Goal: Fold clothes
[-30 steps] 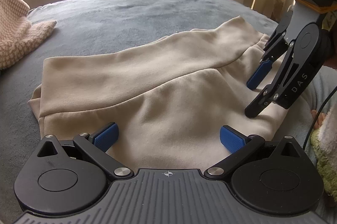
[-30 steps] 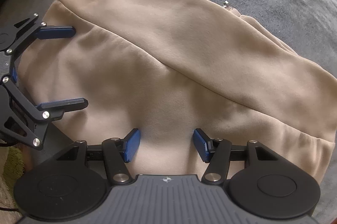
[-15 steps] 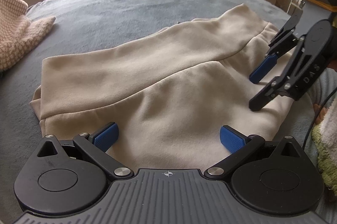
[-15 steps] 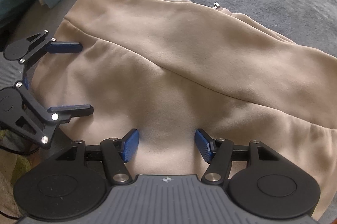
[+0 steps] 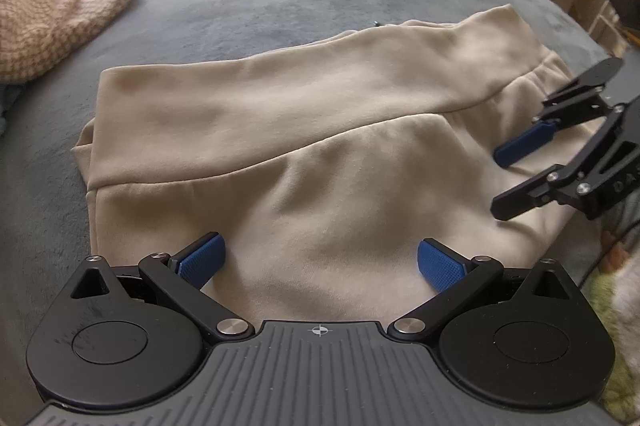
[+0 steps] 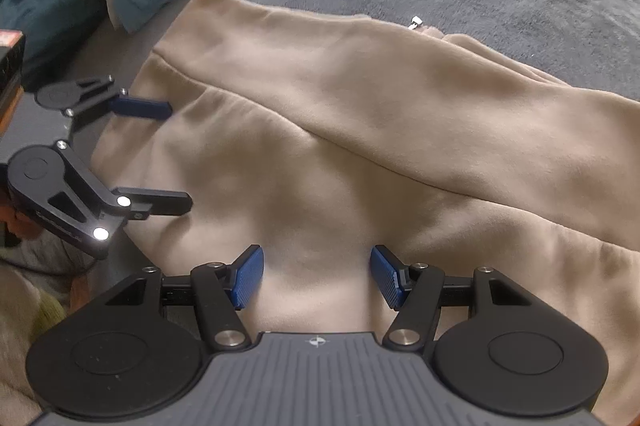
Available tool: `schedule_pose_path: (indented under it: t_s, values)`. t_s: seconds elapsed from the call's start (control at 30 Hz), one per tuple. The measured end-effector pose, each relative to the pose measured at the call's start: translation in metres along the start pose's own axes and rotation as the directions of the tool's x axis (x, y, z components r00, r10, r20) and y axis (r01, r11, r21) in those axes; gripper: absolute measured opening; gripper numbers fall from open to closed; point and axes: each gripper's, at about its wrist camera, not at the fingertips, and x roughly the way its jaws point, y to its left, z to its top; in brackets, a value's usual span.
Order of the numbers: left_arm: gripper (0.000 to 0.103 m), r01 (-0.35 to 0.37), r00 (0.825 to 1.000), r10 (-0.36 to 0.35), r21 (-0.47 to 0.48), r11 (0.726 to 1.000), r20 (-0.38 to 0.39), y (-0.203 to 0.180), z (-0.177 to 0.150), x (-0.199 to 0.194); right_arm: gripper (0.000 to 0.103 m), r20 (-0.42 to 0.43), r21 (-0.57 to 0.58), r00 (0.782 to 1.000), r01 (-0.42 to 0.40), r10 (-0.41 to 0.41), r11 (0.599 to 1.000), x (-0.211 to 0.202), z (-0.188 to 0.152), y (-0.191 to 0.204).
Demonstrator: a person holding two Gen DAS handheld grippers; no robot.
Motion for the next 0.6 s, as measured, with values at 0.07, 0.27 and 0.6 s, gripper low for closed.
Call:
schedule_pose_path:
  t_s: [0.07,0.27,0.6]
  values:
    - [0.103,-0.029,1.000,0.029,0.015,0.999,-0.007,-0.006,0.002,0.000,0.060,0.023,0.006,1.000,0.009,-0.009,1.000,-0.006,-0.005,0.005]
    - [0.103,-0.009,1.000,0.009,-0.040,0.999,-0.011,0.000,0.004,-0.001,0.055,0.144,-0.078,0.989,-0.015,0.026,0.997,-0.044,-0.007,0.044]
    - [0.103,0.016,0.999,-0.013,-0.098,0.995,0.033,0.004,0.000,-0.004,0.048,0.122,-0.273,0.991,0.082,-0.050,0.959,0.010,-0.024,0.079]
